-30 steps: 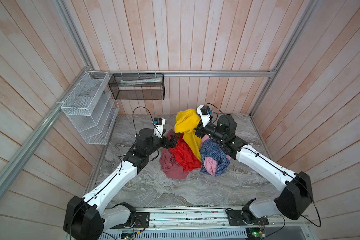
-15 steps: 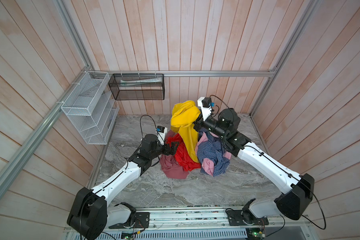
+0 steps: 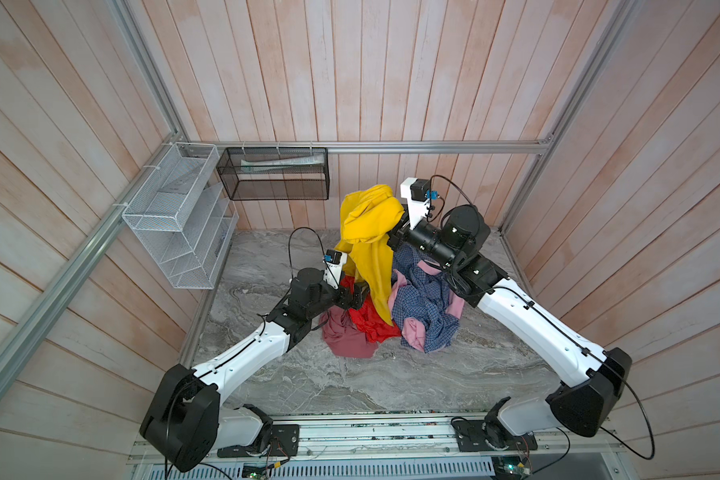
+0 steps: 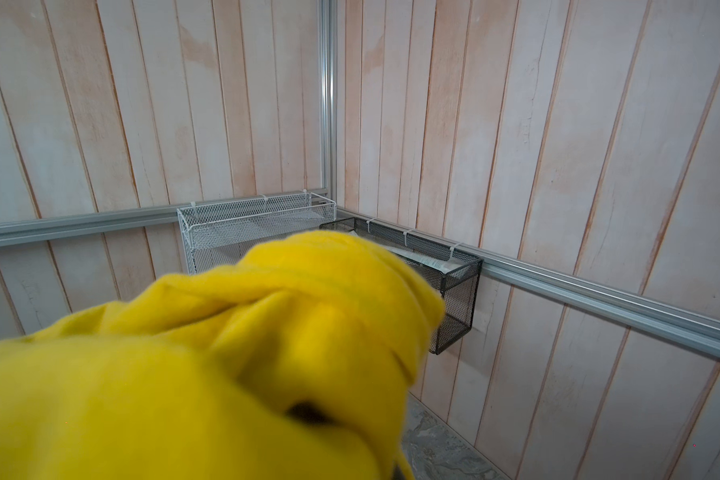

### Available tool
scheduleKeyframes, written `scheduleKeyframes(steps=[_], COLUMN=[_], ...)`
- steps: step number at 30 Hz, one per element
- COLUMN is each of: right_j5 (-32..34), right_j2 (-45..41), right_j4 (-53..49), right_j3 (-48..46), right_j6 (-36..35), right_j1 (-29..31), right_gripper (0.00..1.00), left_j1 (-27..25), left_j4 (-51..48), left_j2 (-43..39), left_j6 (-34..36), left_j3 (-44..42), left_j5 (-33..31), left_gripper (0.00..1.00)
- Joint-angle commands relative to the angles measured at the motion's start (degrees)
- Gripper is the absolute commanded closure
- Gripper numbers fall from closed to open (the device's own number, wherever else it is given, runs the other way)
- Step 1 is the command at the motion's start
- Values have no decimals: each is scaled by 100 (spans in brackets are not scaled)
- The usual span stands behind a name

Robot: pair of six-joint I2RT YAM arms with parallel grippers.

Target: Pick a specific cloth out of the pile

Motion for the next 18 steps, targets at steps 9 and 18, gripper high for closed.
scheduleKeyframes(steps=[9, 18], right_j5=[-164, -228], right_j2=[-467, -751], right_j4=[261, 220], right_j3=[-477, -771], right_j6=[493, 728], right_j1=[44, 35], right_gripper=[100, 100], left_j1=[-123, -146], left_j4=[1409, 1521], left_j2=[1063, 1792], left_j6=[161, 374], left_j3=[1022, 2052], left_j5=[702, 543], left_gripper=[0, 55])
